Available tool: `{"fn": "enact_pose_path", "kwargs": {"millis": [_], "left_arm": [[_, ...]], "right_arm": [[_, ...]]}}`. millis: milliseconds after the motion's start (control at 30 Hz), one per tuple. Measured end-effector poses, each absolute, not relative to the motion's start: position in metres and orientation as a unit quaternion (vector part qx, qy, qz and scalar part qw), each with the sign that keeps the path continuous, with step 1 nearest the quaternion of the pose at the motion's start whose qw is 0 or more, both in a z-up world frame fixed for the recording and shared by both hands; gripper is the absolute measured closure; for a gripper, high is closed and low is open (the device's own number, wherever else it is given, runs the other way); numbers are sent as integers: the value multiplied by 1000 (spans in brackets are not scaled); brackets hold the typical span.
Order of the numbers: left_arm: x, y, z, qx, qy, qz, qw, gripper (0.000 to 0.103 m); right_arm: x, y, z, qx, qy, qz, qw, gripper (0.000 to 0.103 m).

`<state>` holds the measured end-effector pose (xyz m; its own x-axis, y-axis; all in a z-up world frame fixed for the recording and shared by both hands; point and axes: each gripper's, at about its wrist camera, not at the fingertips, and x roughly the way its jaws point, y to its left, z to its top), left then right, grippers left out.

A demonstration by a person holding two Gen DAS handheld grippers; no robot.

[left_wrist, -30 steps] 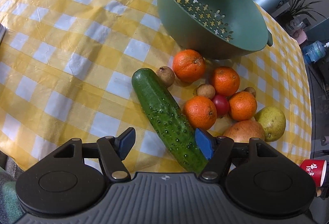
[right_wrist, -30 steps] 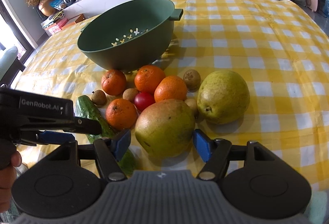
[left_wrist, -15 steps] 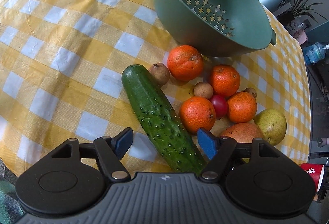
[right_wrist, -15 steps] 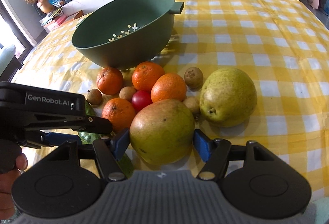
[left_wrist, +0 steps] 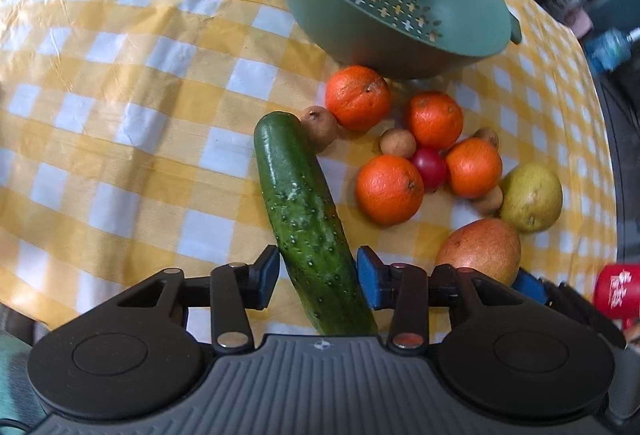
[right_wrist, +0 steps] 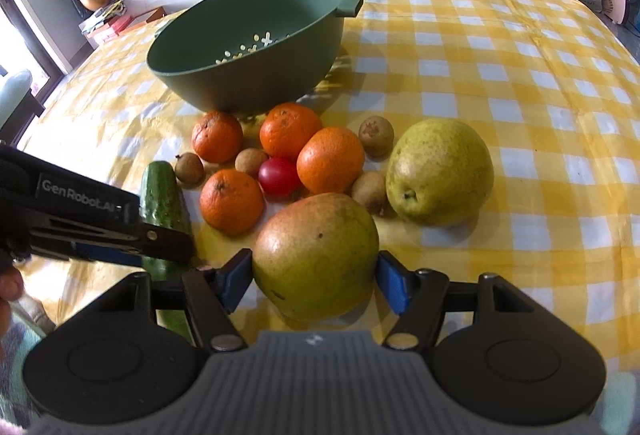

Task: Organize fruits
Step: 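Lift the cucumber with the left tool while the right tool lifts the mango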

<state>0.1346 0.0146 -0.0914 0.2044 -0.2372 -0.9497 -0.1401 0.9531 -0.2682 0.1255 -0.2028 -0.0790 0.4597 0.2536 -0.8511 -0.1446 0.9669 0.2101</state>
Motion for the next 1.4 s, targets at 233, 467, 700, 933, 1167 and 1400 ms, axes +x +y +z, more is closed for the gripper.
{"fn": "enact_pose_path", "kwargs": {"millis": [233, 467, 700, 933, 1167, 1400], "left_arm": [[136, 16, -96, -163, 628, -25, 760, 54], [137, 17, -104, -179, 619, -6, 764, 47], [138, 8, -103, -154, 616, -4, 773, 46], [136, 9, -102, -158, 611, -2, 776, 54], [133, 13, -100, -163, 611, 1, 775, 58], [129, 18, -91, -172, 602, -1, 780, 59]], "right_arm": [[125, -201, -79, 47, 507, 116, 853, 39], [127, -199, -79, 45, 504, 116, 855, 38], [132, -196, -81, 42, 496, 117, 859, 38], [131, -194, -82, 31, 491, 121, 862, 39], [128, -193, -81, 20, 489, 124, 863, 39], [123, -192, -77, 16, 486, 128, 865, 39]]}}
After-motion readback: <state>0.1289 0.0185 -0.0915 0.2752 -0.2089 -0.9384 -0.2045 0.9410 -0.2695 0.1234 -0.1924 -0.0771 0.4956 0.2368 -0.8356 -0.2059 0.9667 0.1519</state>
